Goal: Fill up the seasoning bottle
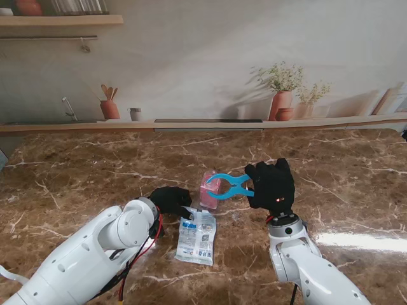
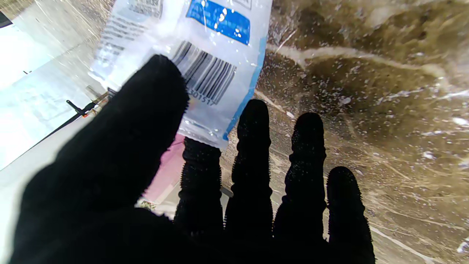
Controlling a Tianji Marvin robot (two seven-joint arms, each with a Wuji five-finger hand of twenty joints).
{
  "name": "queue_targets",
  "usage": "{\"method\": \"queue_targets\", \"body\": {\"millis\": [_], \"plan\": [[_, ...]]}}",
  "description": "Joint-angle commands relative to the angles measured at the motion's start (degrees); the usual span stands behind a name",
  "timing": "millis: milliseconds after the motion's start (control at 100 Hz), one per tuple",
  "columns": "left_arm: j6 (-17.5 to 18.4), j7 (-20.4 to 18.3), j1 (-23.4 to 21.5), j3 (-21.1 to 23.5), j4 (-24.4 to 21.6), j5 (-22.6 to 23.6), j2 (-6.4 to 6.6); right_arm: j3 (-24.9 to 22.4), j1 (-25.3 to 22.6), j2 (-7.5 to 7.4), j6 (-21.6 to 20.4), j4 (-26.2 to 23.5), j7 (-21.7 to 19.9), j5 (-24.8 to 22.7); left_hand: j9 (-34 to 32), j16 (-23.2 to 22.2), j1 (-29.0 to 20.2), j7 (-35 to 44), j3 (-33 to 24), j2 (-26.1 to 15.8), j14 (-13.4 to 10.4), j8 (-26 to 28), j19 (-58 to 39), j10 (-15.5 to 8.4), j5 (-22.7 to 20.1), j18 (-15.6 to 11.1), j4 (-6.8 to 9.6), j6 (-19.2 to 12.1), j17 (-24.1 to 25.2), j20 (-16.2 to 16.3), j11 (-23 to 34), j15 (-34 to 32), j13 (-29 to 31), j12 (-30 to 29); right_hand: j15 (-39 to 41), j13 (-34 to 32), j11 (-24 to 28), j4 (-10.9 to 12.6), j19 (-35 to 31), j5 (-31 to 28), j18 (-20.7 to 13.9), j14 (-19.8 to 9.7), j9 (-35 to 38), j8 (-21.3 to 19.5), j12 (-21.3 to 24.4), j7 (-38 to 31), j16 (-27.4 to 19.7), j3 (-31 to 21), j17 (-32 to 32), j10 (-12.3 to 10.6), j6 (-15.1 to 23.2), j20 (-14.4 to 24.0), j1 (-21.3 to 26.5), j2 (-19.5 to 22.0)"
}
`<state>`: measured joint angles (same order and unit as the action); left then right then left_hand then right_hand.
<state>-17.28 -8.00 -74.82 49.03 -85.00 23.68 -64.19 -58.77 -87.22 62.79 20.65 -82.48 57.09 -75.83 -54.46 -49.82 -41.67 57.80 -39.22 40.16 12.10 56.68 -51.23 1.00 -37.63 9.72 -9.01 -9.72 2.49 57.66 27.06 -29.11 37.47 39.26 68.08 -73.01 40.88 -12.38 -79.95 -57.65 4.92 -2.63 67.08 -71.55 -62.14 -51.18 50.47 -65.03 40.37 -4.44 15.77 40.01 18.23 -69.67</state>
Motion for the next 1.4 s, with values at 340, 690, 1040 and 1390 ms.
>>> {"method": "queue_targets", "body": {"millis": [340,690,1040,1390], "plan": [[2.7,1.0,0.1,-0.8,1.5,-1.1,-0.86,0.0,-0.1,0.25,0.4,0.3,-0.7,0.6,-6.5,-8.4,-6.7,-7.3,-3.4,-5.2,1.7,-38.5,-3.4,-0.5,-16.7,-3.0,0.44,-0.6,2.1,-2.6,-1.3,-6.1,3.3,29.9,-0.7,1.0,21.2,2.4,0.7,-11.7,0.6,-4.6,12.0,-5.1,-3.6,-18.6,1.7,-4.7,-1.3,-10.4,10.1,1.4,7.1,11.4],[11.8,14.9,-2.9,0.9,1.2,6.7,-2.63,0.1,-0.1,0.16,0.3,0.3,-1.1,0.5,-7.1,-10.7,-3.1,-4.2,-10.9,-4.1,2.0,-33.1,-3.9,-1.3,-15.2,-1.8,0.59,-1.4,1.8,0.2,0.1,-10.1,3.9,33.0,-0.8,0.9,21.2,2.5,0.7,-11.6,0.6,-4.6,11.9,-5.5,-3.7,-18.9,1.7,-4.9,-1.2,-10.3,9.8,1.6,7.4,11.3],[28.6,17.3,-2.3,-1.2,3.9,16.5,-0.61,0.4,-0.3,0.04,0.5,0.2,-1.8,0.2,-4.2,-17.3,-7.9,0.1,-16.2,0.6,-0.8,-20.0,-5.0,-6.3,-8.1,-3.1,0.20,-7.6,1.2,0.9,10.8,-12.2,2.4,39.0,-0.7,0.6,21.1,2.6,0.6,-11.8,0.7,-4.6,12.1,-6.1,-4.0,-18.7,1.5,-5.1,-1.0,-10.2,9.7,1.8,7.3,11.3],[35.5,16.9,1.0,-4.7,8.8,22.9,1.10,0.8,0.1,0.21,0.9,0.5,-1.9,0.6,-4.0,-22.8,-7.8,1.6,-19.4,2.1,-2.3,-23.8,-5.2,-7.1,-15.1,-3.6,0.22,-8.9,0.7,0.4,14.1,-9.2,3.8,36.8,-0.7,0.6,21.1,2.6,0.6,-11.8,0.7,-4.6,12.1,-6.2,-4.1,-18.7,1.5,-5.0,-1.0,-10.2,9.7,1.9,7.3,11.4]]}}
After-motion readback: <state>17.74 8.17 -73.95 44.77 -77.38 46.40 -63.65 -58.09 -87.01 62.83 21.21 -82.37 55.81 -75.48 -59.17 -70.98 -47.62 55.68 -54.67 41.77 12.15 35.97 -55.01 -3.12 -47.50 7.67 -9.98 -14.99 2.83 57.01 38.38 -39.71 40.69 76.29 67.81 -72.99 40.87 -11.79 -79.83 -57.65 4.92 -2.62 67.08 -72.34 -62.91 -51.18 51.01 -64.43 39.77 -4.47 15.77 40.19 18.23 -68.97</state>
